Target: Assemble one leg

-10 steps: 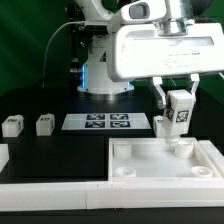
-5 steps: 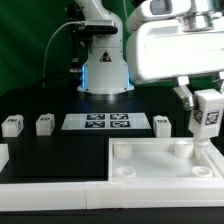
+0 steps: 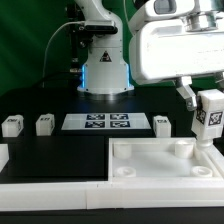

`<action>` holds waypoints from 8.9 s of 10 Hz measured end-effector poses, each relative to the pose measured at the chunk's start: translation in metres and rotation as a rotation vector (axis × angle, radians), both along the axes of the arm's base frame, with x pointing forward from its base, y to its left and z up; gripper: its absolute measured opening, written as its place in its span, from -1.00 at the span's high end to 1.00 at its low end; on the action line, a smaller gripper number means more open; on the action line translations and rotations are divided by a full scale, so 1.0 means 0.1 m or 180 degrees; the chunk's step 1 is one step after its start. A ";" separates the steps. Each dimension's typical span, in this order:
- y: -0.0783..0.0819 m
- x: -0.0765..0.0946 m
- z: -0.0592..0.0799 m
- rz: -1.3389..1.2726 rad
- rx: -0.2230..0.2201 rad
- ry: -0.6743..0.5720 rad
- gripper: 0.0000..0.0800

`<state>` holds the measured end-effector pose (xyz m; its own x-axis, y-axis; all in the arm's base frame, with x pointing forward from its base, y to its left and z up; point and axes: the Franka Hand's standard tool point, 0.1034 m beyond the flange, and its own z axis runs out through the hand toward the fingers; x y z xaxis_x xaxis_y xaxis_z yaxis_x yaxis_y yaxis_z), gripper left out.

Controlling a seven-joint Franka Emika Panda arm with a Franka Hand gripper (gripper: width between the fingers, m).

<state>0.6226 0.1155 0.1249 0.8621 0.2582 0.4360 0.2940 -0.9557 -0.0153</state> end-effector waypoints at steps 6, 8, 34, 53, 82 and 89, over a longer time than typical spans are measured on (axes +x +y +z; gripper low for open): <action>-0.05 -0.03 -0.20 0.0034 -0.0018 -0.0108 0.27; -0.03 -0.06 -0.26 0.0044 -0.0017 -0.0077 0.27; 0.03 -0.06 -0.49 0.0048 0.0015 -0.0309 0.27; 0.04 -0.08 -0.19 0.0271 -0.0237 0.1554 -0.62; 0.07 -0.09 -0.42 -0.2329 0.0251 0.1927 0.27; 0.15 -0.11 -0.43 -0.3952 0.0531 0.1985 0.26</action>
Offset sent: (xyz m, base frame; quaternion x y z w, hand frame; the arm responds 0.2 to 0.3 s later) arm 0.0026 -0.0029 -0.0084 0.0000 0.0060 -0.0012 1.0000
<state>0.6120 0.1309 0.0818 0.5476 -0.8233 -0.1495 -0.8294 -0.5577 0.0335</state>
